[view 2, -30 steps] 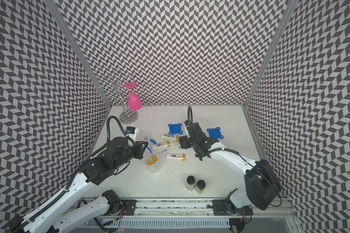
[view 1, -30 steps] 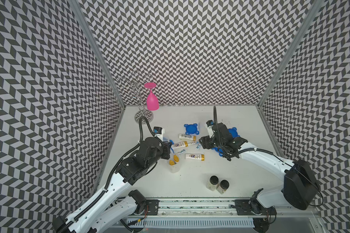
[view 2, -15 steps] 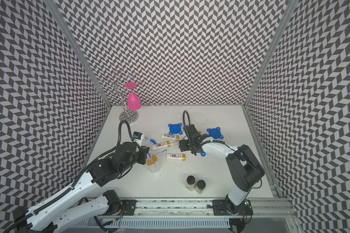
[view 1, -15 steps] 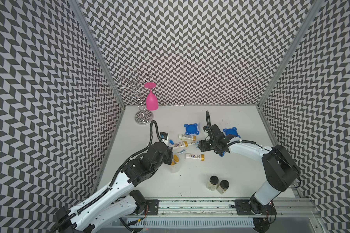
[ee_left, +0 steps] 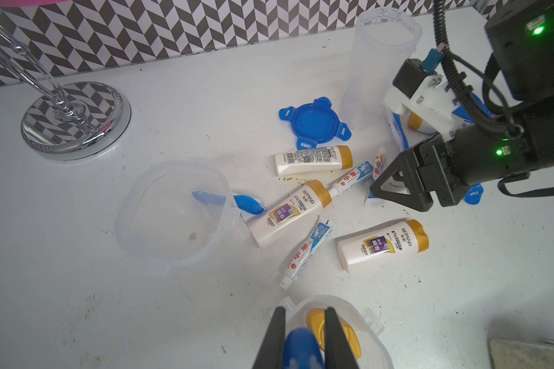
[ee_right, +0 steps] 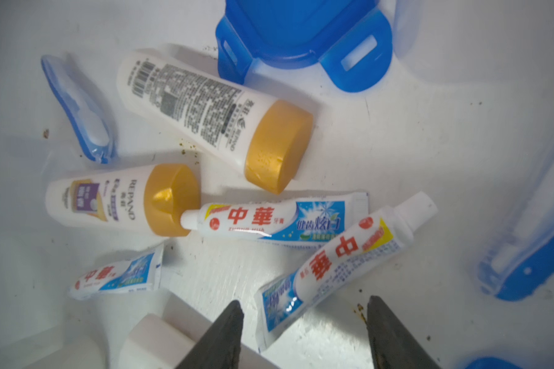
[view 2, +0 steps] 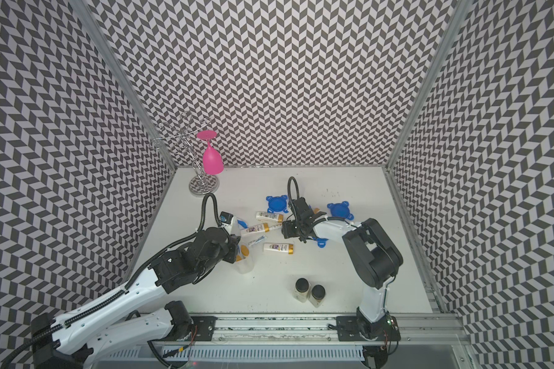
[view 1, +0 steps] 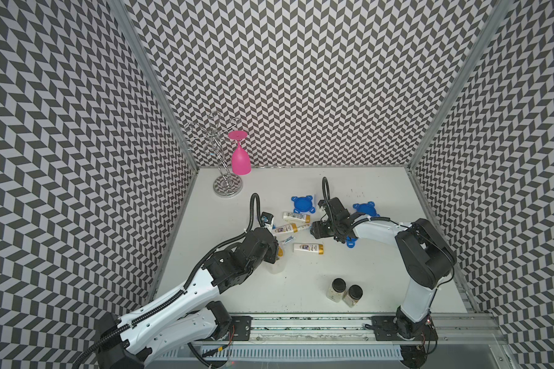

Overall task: Pack away toiletry kits
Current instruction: Place the toiletry item into the container, then pick up the toiletry item from the center of the board.

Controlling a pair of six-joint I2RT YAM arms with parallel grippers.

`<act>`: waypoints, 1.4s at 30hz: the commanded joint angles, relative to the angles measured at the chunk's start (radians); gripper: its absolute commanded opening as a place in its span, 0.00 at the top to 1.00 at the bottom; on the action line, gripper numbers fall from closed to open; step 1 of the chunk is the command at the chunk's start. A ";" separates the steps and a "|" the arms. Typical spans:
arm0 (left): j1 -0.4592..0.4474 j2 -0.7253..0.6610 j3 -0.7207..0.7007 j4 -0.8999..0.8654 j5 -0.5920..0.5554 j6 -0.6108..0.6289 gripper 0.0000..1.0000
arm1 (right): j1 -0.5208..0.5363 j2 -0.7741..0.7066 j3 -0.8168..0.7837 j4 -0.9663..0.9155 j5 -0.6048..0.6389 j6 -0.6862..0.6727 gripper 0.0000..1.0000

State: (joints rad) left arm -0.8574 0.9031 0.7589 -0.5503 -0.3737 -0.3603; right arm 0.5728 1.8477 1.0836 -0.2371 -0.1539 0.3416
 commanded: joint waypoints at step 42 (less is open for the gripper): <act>0.160 -0.079 0.080 0.050 0.277 0.005 0.40 | 0.028 -0.063 -0.129 -0.001 0.258 -0.097 0.92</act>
State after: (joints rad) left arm -0.7300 0.8135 0.7921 -0.5442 -0.2363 -0.3710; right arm 0.5991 1.8378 1.0161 -0.1795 0.1352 0.2623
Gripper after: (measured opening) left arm 0.600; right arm 0.100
